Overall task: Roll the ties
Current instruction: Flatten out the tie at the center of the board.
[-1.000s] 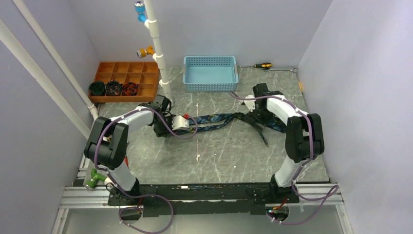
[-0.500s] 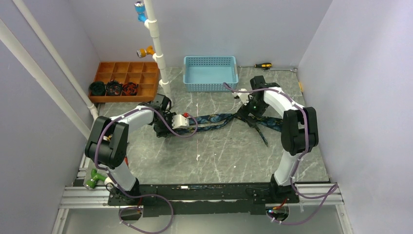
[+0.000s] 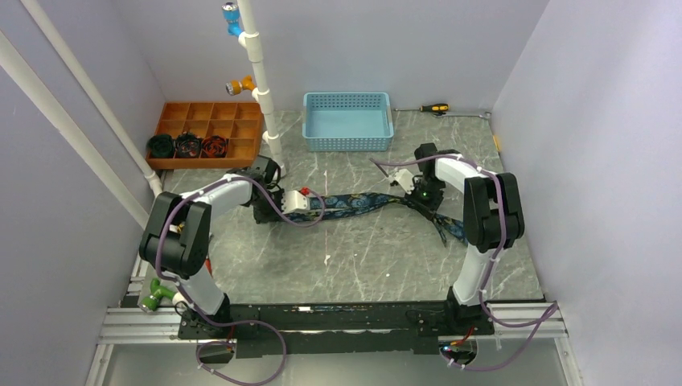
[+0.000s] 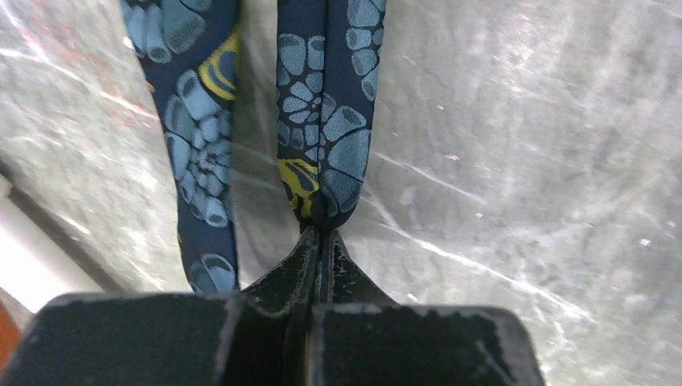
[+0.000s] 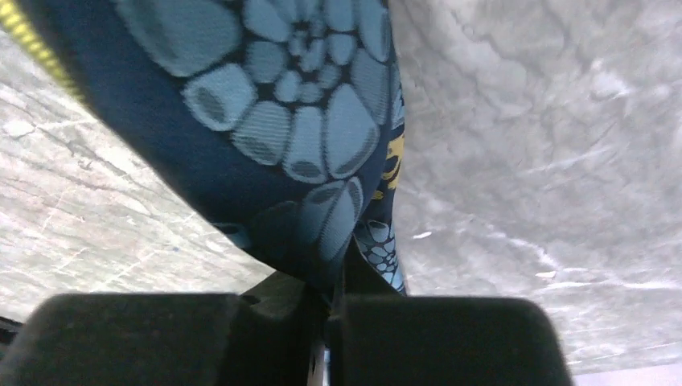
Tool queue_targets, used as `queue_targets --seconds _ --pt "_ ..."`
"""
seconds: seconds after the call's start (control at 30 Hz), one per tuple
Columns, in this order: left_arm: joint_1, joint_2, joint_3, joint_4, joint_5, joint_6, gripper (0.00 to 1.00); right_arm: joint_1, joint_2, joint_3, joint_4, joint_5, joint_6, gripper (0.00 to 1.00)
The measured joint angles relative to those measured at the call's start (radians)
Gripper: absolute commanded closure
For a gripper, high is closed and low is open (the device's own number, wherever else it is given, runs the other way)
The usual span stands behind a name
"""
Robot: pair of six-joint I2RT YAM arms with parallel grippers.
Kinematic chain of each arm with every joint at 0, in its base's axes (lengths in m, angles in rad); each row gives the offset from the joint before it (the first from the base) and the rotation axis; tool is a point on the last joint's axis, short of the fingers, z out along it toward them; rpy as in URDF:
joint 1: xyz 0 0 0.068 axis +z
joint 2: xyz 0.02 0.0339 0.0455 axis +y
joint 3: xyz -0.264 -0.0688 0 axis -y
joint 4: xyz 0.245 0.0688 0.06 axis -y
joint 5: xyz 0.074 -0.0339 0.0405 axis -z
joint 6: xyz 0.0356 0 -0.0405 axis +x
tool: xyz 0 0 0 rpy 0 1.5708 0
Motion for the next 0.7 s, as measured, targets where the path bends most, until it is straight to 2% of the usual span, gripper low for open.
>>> queue_targets --seconds 0.07,0.2,0.37,0.43,0.53,0.7 --pt "0.004 -0.012 0.0 -0.033 0.007 -0.003 1.0 -0.012 -0.004 0.0 -0.024 -0.004 -0.011 1.0" --pt "0.01 -0.099 0.008 -0.198 0.058 0.01 1.0 -0.038 -0.061 -0.001 -0.169 -0.034 -0.087 1.0" --pt "0.037 -0.28 0.109 -0.455 0.178 0.074 1.0 -0.07 -0.312 -0.075 -0.369 -0.051 -0.244 1.0" --pt "0.059 -0.32 0.146 -0.528 0.214 0.105 1.0 -0.077 -0.36 -0.109 -0.44 -0.051 -0.299 1.0" --pt "0.073 -0.272 0.178 -0.594 0.227 0.126 1.0 -0.082 -0.233 -0.075 -0.513 -0.053 -0.352 1.0" --pt "0.096 0.058 0.28 -0.605 0.216 0.117 1.0 -0.098 0.25 0.259 -0.541 -0.079 -0.367 1.0"
